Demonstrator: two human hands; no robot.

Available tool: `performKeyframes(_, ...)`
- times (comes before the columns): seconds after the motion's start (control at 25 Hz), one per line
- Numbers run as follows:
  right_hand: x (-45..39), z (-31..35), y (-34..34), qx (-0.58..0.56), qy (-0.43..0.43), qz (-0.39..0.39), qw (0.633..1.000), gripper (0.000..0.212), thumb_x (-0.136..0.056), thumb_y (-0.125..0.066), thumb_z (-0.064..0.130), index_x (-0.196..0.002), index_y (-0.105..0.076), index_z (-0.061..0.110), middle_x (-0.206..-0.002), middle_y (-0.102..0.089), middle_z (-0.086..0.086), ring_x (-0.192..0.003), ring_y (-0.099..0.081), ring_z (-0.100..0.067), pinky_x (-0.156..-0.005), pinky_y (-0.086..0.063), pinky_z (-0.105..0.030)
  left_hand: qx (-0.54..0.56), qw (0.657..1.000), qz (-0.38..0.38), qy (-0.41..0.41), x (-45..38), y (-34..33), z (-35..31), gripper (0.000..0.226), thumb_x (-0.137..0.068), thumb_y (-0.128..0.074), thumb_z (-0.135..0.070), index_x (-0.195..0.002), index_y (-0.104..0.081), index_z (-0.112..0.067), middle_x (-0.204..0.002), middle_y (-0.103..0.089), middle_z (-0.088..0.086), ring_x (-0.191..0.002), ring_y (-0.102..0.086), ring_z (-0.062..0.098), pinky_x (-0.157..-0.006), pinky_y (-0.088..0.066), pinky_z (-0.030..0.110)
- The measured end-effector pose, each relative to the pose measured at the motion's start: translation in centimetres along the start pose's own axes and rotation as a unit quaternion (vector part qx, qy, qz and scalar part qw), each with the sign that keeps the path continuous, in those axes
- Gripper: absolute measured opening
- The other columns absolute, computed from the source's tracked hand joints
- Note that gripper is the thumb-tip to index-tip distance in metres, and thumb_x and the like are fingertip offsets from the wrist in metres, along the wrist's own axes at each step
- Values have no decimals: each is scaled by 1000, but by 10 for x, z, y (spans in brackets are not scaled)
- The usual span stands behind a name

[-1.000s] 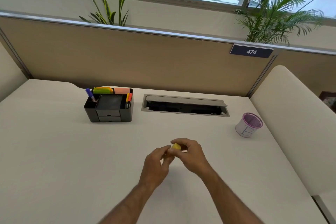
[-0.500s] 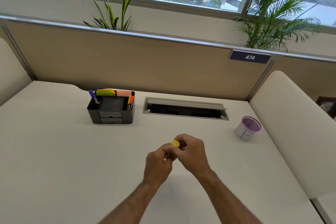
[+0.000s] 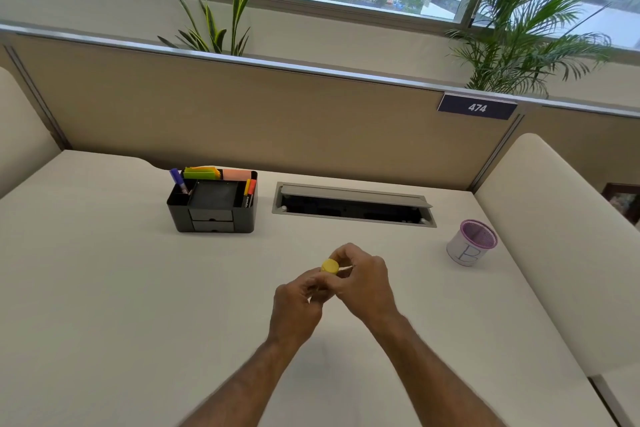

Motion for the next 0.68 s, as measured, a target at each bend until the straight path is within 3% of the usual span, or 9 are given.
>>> performKeyframes(0.08,-1,1,6,-39,-21,-15,999,28,-73,-85,36,-90,-70,19,-82,-71,11,-77,-70,-8,-71,-59,-17,9,1000,-7,22,0,1,5,32,-83,-76,-7,-105,-72,-29,-91,-75,-23,-90,-71,3,-79,-57,17)
performKeyframes(0.16,-2,-3,13,-161,-76,-25,984,38,-65,-85,47,-90,-72,21,-83,-74,8,-82,-72,-12,-71,-60,-21,8,999,-20,42,0,3,12,29,-82,-78,-13,-108,-72,-25,-88,-73,-27,-88,-70,2,-78,-57,17)
performKeyframes(0.28,-1,-20,11,-377,-161,-27,912,54,-59,-87,43,-102,-74,13,-94,-77,-7,-90,-75,-27,-76,-63,-34,5,998,-33,48,1,7,16,32,-80,-79,-16,-111,-72,-22,-93,-70,-32,-91,-69,0,-81,-54,13)
performKeyframes(0.36,2,-34,6,-434,-199,-28,878,57,-64,-86,32,-113,-71,8,-105,-76,-12,-95,-75,-28,-83,-62,-36,-7,998,-39,47,1,10,19,34,-81,-79,-18,-114,-71,-19,-100,-72,-23,-95,-68,0,-83,-53,12)
performKeyframes(0.48,10,-54,0,-350,-245,-24,904,45,-77,-81,19,-120,-68,13,-110,-74,-4,-92,-75,-18,-86,-60,-32,-14,996,-49,71,0,17,27,38,-80,-80,-19,-116,-70,-16,-104,-74,-13,-96,-67,-2,-84,-53,12)
performKeyframes(0.6,22,-70,-11,-155,-241,8,958,42,-69,-90,21,-105,-69,21,-94,-75,3,-84,-73,-12,-78,-59,-26,-6,992,-63,107,1,26,40,39,-79,-81,-18,-116,-70,-16,-97,-73,-16,-91,-68,-4,-79,-51,8)
performKeyframes(0.68,30,-78,-27,-30,-216,44,975,38,-65,-91,24,-99,-73,19,-94,-73,5,-84,-71,-12,-77,-56,-23,-20,991,-64,115,2,30,44,39,-79,-81,-19,-116,-70,-16,-94,-72,-17,-88,-68,-3,-77,-50,6)
Point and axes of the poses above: each hand's wrist, its own x-axis away from the middle knuckle, its own y-axis out of the back of the hand, z = x × y, the point moved 9 cm from there along -x, towards the middle knuckle
